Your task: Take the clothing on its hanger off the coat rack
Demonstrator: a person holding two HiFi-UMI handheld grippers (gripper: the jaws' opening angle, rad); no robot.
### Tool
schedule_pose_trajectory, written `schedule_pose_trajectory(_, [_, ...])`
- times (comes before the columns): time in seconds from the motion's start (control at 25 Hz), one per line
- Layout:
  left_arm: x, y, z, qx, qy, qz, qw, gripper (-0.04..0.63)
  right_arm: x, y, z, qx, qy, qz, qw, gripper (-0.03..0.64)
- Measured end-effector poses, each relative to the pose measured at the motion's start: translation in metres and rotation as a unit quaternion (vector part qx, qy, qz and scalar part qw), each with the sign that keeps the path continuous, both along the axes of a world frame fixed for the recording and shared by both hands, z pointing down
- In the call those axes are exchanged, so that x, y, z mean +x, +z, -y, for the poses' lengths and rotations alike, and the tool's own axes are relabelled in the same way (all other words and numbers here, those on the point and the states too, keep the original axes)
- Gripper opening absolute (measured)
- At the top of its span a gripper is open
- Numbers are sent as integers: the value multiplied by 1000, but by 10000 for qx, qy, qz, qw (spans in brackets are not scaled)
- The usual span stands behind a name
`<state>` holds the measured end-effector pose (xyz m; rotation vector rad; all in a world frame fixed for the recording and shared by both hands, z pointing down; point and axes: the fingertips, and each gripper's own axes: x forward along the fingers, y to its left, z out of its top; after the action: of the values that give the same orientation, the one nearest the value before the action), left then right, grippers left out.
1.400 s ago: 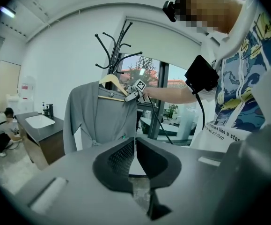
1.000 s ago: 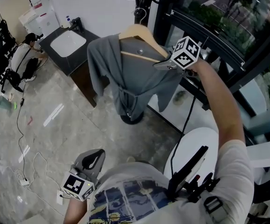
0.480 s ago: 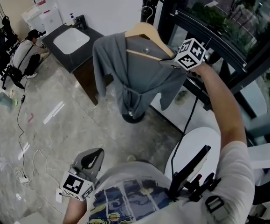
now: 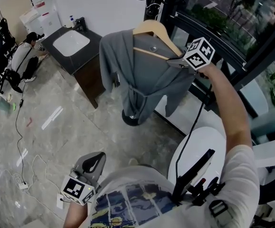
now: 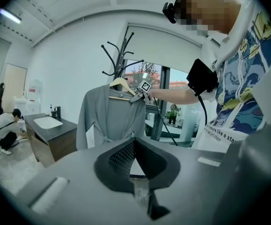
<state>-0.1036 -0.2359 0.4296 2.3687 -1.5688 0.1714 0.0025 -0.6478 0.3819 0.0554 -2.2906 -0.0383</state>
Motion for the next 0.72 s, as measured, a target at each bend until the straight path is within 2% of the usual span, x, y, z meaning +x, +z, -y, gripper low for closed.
schedule_pose_trajectory(0.4, [-12, 2, -37, 58, 178, -141, 9997, 3, 16, -26, -42, 98, 151, -66, 9998, 38])
schedule_pose_trajectory(0.72, [-34, -7, -77, 194, 411, -241, 9987, 3, 14, -39, -107, 265, 223, -101, 9993, 40])
